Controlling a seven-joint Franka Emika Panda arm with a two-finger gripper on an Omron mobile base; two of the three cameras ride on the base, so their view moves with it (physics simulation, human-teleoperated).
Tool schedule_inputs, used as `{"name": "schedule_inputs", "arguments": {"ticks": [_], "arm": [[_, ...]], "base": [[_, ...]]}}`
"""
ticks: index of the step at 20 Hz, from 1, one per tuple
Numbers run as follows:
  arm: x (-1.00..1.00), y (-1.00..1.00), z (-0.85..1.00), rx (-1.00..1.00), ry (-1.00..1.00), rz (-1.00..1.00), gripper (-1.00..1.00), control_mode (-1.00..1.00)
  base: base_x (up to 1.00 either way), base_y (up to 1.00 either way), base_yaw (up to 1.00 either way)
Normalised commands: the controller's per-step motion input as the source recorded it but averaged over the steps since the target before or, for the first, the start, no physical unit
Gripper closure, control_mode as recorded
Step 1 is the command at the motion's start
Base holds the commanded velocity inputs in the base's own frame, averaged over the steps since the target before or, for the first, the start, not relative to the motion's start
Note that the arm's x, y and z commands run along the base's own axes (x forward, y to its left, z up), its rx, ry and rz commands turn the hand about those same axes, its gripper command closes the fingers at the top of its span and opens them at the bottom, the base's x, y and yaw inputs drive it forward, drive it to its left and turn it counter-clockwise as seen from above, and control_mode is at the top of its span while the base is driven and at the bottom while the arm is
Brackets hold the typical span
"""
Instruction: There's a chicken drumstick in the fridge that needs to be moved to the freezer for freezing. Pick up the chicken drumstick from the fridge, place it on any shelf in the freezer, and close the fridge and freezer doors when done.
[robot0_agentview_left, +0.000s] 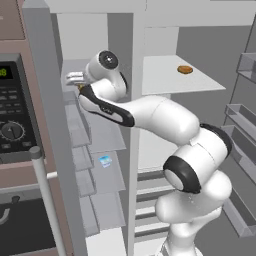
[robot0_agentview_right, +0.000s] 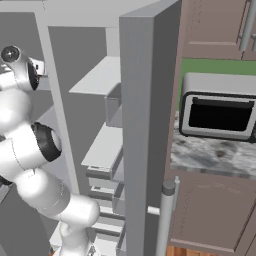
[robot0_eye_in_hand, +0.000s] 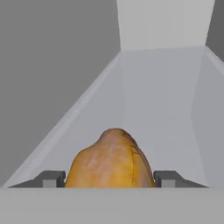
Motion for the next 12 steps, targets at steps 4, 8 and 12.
{"name": "schedule_inputs", "arguments": {"ticks": [4, 8, 12], "arm": [[0.46, 0.25, -0.22, -0.02, 0.08, -0.05, 1.00, -1.00], [0.21, 0.10, -0.43, 0.00, 0.16, -0.03, 1.00, -1.00], [0.08, 0.00, -0.59, 0.00, 0.13, 0.00, -1.00, -1.00]], "base": [[0.00, 0.00, 0.00], [0.00, 0.00, 0.00], [0.00, 0.00, 0.00]]}}
